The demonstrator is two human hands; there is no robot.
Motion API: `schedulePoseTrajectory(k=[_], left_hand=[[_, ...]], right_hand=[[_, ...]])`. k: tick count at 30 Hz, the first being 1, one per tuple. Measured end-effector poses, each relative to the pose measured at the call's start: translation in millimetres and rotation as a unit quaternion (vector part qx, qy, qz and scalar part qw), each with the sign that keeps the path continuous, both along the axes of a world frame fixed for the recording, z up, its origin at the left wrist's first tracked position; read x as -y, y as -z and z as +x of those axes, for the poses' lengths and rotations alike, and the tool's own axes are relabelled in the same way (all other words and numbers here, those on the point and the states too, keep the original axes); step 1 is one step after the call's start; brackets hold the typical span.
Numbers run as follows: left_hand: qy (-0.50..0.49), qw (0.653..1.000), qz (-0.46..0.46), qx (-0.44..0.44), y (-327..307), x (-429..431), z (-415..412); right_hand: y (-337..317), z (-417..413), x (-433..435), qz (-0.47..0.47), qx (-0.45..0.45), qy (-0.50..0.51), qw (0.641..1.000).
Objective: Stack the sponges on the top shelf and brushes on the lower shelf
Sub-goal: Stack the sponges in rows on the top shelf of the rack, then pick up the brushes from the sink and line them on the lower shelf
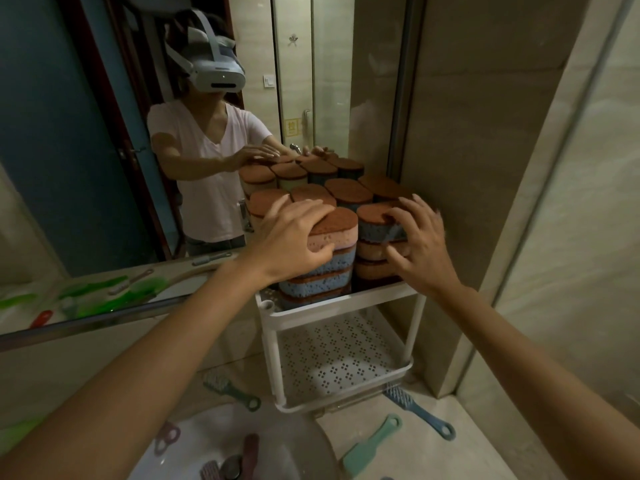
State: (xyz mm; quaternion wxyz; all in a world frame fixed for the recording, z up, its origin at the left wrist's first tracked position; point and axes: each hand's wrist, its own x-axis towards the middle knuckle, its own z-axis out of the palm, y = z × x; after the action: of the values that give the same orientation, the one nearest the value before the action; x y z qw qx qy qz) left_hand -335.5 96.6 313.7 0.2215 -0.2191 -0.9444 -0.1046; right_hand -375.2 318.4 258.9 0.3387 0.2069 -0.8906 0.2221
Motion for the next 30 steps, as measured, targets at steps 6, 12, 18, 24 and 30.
schedulePoseTrajectory(k=[6,12,18,24,30], left_hand=[[-0.022,0.994,-0.087,-0.07,6.6,-11.8,-6.1],[-0.031,0.994,-0.092,-0.042,6.3,-16.5,-6.4],[-0.035,0.994,-0.1,-0.04,5.7,-17.3,-4.5],[-0.021,0.998,-0.029,-0.045,3.7,-17.7,-0.1],[0.006,0.981,0.084,-0.175,-0.5,-21.2,21.9]], right_hand=[[1.9,-7.4,-6.3,-0.007,0.031,-0.014,0.999],[-6.3,-10.1,-10.5,-0.029,0.032,-0.045,0.998],[-1.0,-10.0,-8.3,-0.047,0.048,-0.047,0.997],[-0.9,1.1,-4.3,-0.029,0.058,-0.015,0.998],[-1.0,27.3,14.1,0.079,-0.096,-0.024,0.992]])
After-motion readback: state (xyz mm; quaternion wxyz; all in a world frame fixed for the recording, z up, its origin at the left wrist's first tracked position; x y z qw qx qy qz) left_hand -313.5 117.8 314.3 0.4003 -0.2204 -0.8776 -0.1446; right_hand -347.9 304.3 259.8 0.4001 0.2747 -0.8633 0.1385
